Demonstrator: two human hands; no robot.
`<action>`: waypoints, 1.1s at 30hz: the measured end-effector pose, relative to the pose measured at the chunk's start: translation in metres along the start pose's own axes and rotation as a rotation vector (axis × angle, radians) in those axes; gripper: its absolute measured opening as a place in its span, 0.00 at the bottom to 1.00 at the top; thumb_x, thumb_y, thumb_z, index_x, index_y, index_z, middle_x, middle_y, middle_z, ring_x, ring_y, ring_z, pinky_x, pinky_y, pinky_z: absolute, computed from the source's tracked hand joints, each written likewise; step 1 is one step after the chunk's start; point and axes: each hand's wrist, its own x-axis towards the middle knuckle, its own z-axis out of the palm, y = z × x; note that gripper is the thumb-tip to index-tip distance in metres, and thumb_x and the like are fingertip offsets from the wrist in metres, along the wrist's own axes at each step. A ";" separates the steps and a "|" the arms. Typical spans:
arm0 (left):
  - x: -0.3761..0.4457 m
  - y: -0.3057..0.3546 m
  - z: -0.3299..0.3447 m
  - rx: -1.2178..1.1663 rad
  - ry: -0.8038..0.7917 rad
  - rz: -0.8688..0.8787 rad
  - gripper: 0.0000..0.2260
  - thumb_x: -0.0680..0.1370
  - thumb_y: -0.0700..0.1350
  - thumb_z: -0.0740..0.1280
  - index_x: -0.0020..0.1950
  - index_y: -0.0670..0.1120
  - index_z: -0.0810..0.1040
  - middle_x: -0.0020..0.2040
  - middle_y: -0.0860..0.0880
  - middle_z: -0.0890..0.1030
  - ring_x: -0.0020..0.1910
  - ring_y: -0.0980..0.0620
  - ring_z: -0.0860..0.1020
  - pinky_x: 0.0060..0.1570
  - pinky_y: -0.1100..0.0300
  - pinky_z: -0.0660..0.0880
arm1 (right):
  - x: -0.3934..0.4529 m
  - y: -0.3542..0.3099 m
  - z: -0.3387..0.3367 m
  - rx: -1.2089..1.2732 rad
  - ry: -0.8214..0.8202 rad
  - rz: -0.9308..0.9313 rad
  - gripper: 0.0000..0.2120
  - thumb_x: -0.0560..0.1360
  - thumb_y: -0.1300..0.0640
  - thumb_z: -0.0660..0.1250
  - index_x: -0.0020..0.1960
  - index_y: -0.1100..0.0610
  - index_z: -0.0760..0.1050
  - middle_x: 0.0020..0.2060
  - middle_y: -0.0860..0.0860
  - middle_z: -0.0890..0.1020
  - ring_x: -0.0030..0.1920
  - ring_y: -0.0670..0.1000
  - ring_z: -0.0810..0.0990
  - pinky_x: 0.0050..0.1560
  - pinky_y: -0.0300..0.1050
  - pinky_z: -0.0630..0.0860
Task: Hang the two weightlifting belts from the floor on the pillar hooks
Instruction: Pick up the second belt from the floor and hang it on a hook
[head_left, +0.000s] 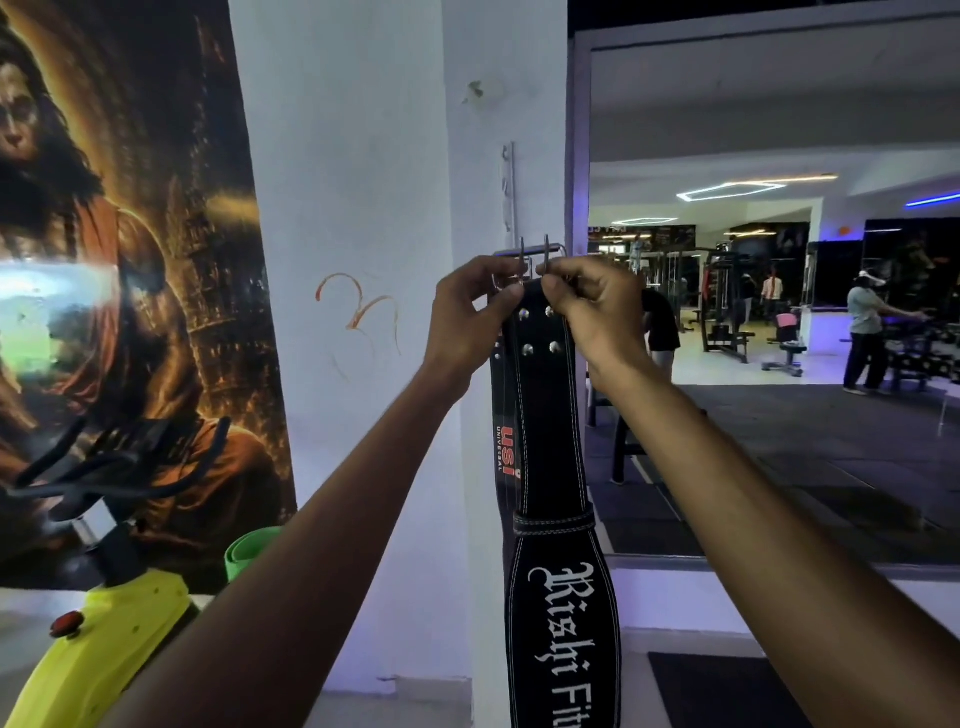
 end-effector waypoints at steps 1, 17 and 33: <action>-0.001 -0.001 0.004 0.019 -0.001 0.022 0.10 0.77 0.33 0.68 0.50 0.48 0.81 0.50 0.48 0.83 0.48 0.52 0.80 0.52 0.65 0.77 | 0.000 0.002 -0.003 -0.006 0.002 0.000 0.08 0.75 0.69 0.68 0.54 0.65 0.81 0.47 0.60 0.85 0.43 0.48 0.81 0.43 0.35 0.78; 0.009 -0.017 0.057 -0.047 0.236 -0.027 0.15 0.72 0.37 0.76 0.53 0.55 0.83 0.46 0.51 0.86 0.45 0.55 0.83 0.56 0.51 0.83 | 0.031 0.036 -0.054 -0.001 -0.065 -0.075 0.24 0.73 0.57 0.74 0.67 0.52 0.73 0.47 0.55 0.85 0.45 0.46 0.85 0.47 0.38 0.81; 0.123 -0.147 0.044 -0.070 0.205 0.037 0.17 0.72 0.37 0.77 0.59 0.47 0.83 0.49 0.45 0.87 0.52 0.47 0.86 0.59 0.42 0.82 | 0.139 0.142 0.004 -0.262 -0.030 -0.263 0.26 0.71 0.47 0.75 0.67 0.46 0.72 0.41 0.53 0.85 0.43 0.49 0.85 0.47 0.50 0.83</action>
